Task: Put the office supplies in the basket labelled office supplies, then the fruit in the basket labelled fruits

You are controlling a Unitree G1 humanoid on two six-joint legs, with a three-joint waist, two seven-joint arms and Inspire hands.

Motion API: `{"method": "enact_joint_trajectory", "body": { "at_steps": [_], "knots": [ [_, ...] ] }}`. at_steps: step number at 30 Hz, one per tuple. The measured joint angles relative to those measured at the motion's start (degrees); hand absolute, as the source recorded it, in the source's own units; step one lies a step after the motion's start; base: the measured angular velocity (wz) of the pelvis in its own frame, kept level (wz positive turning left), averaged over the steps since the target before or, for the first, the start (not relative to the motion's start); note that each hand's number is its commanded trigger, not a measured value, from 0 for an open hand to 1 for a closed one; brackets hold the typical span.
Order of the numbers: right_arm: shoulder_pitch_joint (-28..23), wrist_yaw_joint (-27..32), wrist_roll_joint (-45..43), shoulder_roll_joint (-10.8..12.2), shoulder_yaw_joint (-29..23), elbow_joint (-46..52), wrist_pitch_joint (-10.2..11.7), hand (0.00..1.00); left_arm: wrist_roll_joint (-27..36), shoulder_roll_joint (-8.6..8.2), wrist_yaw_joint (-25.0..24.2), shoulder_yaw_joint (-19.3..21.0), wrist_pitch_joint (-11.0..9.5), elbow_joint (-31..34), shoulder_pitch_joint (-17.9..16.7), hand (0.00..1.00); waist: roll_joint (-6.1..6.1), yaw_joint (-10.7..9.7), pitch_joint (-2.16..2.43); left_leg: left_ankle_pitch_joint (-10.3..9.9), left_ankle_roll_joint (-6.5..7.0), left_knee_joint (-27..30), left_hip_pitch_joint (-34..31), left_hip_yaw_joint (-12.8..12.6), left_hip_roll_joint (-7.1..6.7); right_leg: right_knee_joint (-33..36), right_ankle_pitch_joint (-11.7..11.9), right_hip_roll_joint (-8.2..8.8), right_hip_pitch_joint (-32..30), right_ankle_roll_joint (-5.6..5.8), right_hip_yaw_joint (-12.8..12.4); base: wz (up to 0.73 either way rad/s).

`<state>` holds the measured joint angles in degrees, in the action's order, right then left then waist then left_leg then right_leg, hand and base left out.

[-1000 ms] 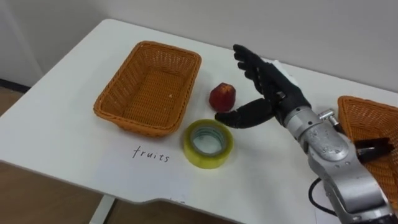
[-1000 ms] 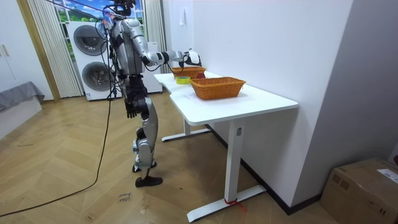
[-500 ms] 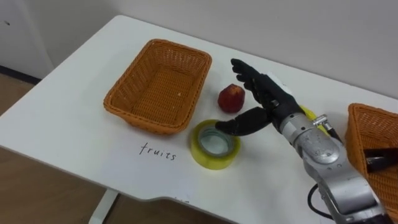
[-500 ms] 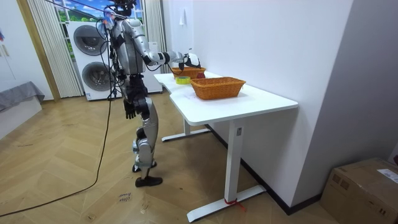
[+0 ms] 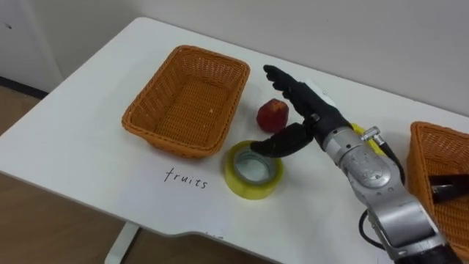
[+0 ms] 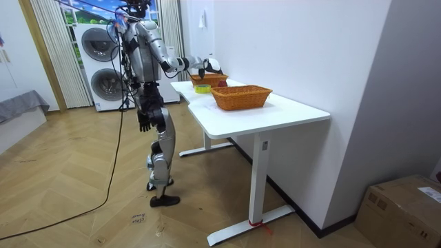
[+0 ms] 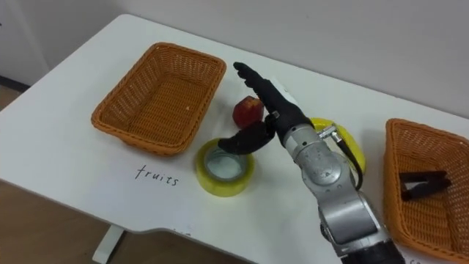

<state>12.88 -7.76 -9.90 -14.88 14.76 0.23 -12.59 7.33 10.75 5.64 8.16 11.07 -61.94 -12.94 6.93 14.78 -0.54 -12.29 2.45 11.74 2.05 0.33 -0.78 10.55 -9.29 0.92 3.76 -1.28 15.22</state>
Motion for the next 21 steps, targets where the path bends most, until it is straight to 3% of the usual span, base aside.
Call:
{"method": "enact_joint_trajectory", "body": {
  "at_steps": [9, 21],
  "knots": [
    [1.6, -0.33, -4.29, -0.03, 0.35, 0.13, -1.02, 0.0, -0.73, 0.08, 0.42, -0.09, 0.48, 1.34, 0.05, 0.0, 0.32, -0.17, 0.35, 0.01, 0.02, -0.02, 0.01, 0.01, 0.03, -0.01, 0.0, 0.04, -0.01, 0.0, 0.66, 0.0],
    [1.91, -5.41, -9.21, -0.42, 0.37, 2.56, -2.49, 0.0, -0.68, 0.51, -0.03, -0.01, 0.54, 1.24, 0.28, 0.0, 0.35, -0.2, 0.42, 0.08, 0.04, 0.0, 0.05, -0.13, 0.03, 0.03, 0.0, 0.1, -0.01, -0.01, 0.51, 0.0]
  ]
}}
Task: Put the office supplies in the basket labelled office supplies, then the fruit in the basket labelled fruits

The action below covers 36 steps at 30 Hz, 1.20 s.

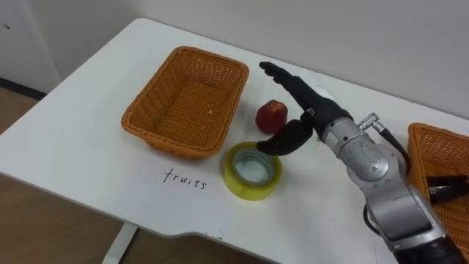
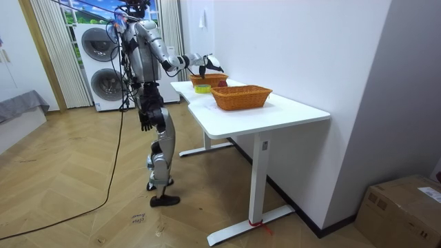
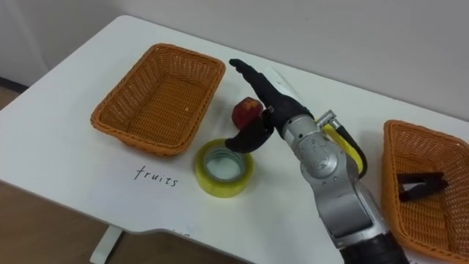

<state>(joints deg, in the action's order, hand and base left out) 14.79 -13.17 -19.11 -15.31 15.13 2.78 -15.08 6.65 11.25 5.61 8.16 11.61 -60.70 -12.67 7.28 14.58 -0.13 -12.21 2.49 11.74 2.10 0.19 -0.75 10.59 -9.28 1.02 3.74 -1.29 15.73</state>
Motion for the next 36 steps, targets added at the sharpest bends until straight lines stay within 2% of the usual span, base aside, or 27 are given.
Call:
{"method": "enact_joint_trajectory", "body": {
  "at_steps": [6, 9, 27, 31, 36],
  "knots": [
    [-0.01, -1.47, -2.01, -0.01, 0.2, 0.29, -0.17, 0.0, -0.04, 0.05, -0.19, 0.27, 0.08, -0.01, 0.03, 0.0, 0.0, 0.08, 0.0, 0.01, 0.0, 0.0, 0.0, 0.04, 0.0, 0.0, 0.0, -0.01, 0.04, 0.0, 0.05, 0.0],
    [-0.01, -2.83, -3.77, -0.05, 1.71, 0.57, -1.44, 0.0, 0.0, 0.31, -0.9, 0.32, 0.6, 0.01, 0.01, 0.0, 0.0, 0.02, 0.0, 0.01, 0.0, 0.0, 0.0, 0.05, 0.0, 0.0, 0.0, -0.01, 0.03, 0.0, 0.05, 0.0],
    [-0.02, -14.56, -14.95, -0.42, 2.2, 0.59, -3.82, 0.0, 0.05, 0.36, -0.71, 0.63, 0.55, -0.09, -0.09, 0.0, 0.06, 0.06, 0.03, 0.01, 0.01, -0.03, -0.02, 0.16, -0.05, -0.03, 0.0, -0.03, 0.04, 0.0, 0.12, 0.0],
    [-0.03, -16.04, -14.97, -0.48, 3.53, 0.59, -4.02, 0.0, 0.04, 0.36, 0.04, 0.61, 0.46, -0.05, -0.01, 0.0, 0.39, 0.06, 0.25, 0.01, 0.0, -0.1, -0.02, 0.15, -0.01, -0.04, 0.0, -0.06, 0.03, 0.0, 0.12, 0.0],
    [-0.03, -16.67, -14.97, -0.48, 3.71, 0.6, -4.38, 0.0, 0.08, 0.52, 0.45, 0.62, 0.32, -0.11, 0.05, 0.0, 0.87, 0.1, 0.12, 0.01, 0.01, -0.08, 0.0, 0.15, -0.04, -0.02, 0.0, -0.04, 0.06, 0.0, 0.11, 0.0]
  ]
}}
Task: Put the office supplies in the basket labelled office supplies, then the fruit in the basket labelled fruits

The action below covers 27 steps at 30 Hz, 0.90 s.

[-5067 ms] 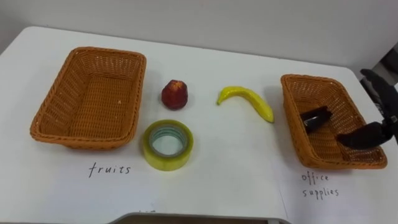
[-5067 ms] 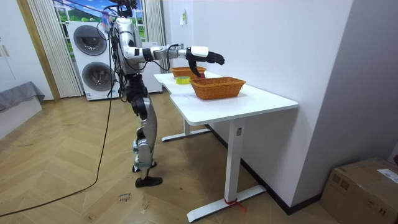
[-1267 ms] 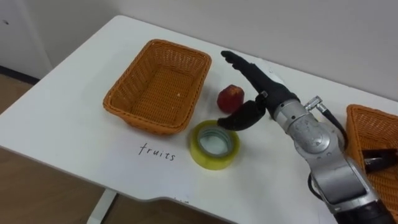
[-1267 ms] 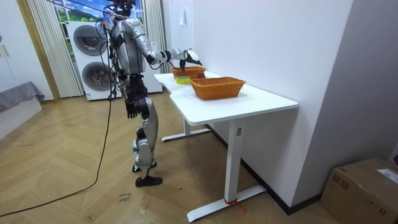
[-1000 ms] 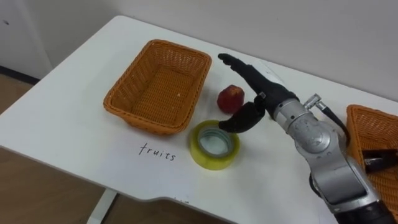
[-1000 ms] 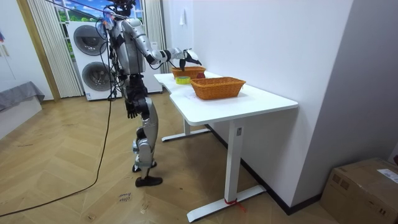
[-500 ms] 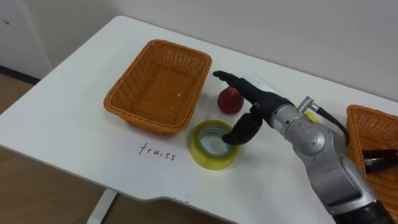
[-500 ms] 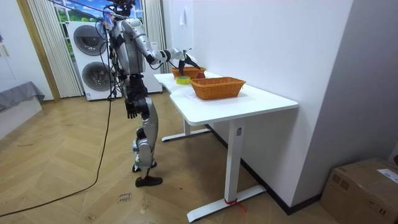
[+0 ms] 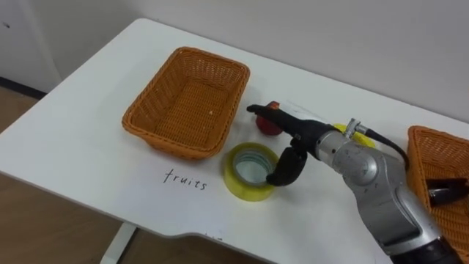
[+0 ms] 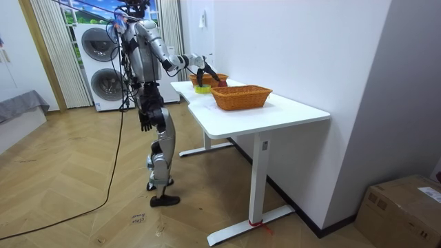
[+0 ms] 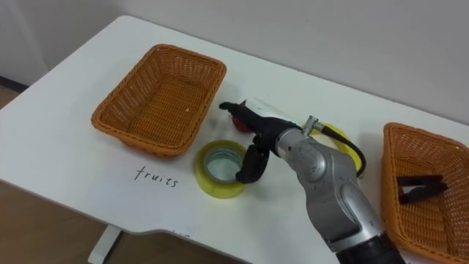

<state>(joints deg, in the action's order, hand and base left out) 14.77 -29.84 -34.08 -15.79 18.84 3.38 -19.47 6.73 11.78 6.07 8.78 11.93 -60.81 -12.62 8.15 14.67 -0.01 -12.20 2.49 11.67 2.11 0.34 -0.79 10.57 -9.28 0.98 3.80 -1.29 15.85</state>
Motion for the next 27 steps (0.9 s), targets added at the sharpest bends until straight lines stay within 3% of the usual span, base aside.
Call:
{"method": "enact_joint_trajectory", "body": {
  "at_steps": [12, 22, 27],
  "knots": [
    [-0.01, -0.09, 0.25, 0.01, -0.04, -0.01, 0.04, 0.0, 0.54, 0.02, 0.08, 0.04, -0.83, -0.73, 0.58, 0.0, -0.01, 0.02, -0.11, 0.0, 0.0, 0.03, 0.02, 0.01, 0.0, -0.01, 0.0, -0.01, 0.04, 0.0, 0.02, 0.0],
    [-0.02, 1.21, 0.16, 0.02, -0.1, 0.28, 0.27, 0.0, 0.35, 0.02, 0.11, 0.02, -1.21, -0.93, 1.31, 0.0, -0.8, -0.06, -0.66, 0.0, -0.01, 0.02, 0.04, 0.03, 0.0, -0.04, 0.0, -0.02, 0.05, 0.0, 0.02, 0.0],
    [-0.02, 1.17, 0.16, 0.03, -0.09, 0.48, 0.27, 0.0, 0.41, 0.02, 0.9, -0.03, -1.21, -0.97, 1.3, 0.0, -0.83, 0.0, -0.65, 0.0, -0.01, 0.01, 0.05, 0.02, 0.0, -0.03, 0.0, -0.02, 0.04, 0.0, 0.04, 0.0]
  ]
}}
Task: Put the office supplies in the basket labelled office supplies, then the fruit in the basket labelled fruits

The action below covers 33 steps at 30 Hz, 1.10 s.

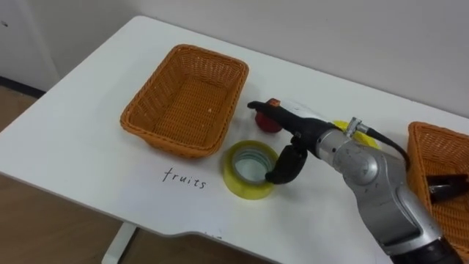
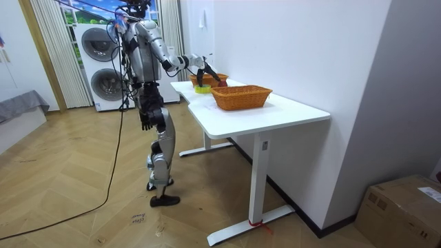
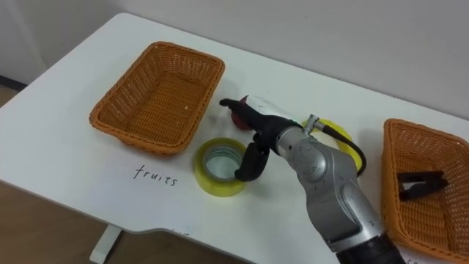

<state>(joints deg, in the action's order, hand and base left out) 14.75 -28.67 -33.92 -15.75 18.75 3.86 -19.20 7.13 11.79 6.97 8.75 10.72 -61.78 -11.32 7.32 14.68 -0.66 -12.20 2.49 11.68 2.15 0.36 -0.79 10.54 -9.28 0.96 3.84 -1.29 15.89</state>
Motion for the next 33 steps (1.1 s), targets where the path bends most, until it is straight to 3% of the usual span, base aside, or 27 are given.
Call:
{"method": "enact_joint_trajectory", "body": {
  "at_steps": [10, 33],
  "knots": [
    [-0.34, -0.84, -0.01, 0.0, 0.09, 0.08, -0.17, 0.0, -0.38, 0.01, 0.25, 0.03, 0.01, -0.05, 0.52, 0.0, 0.79, 1.22, 0.56, 0.03, -0.03, -0.03, 0.09, -0.03, 0.02, 0.0, 0.0, -0.04, 0.07, -0.01, -0.07, 0.0],
    [-0.8, -0.23, 2.11, 0.02, 0.05, 0.28, -0.21, 0.0, -0.17, 0.01, -1.56, 1.26, 0.44, -0.13, 0.42, 0.0, 0.81, 1.41, 0.45, 0.05, -0.03, -0.02, -0.01, 0.06, -0.01, 0.02, 0.0, 0.01, 0.1, -0.01, 0.01, 0.0]
  ]
}}
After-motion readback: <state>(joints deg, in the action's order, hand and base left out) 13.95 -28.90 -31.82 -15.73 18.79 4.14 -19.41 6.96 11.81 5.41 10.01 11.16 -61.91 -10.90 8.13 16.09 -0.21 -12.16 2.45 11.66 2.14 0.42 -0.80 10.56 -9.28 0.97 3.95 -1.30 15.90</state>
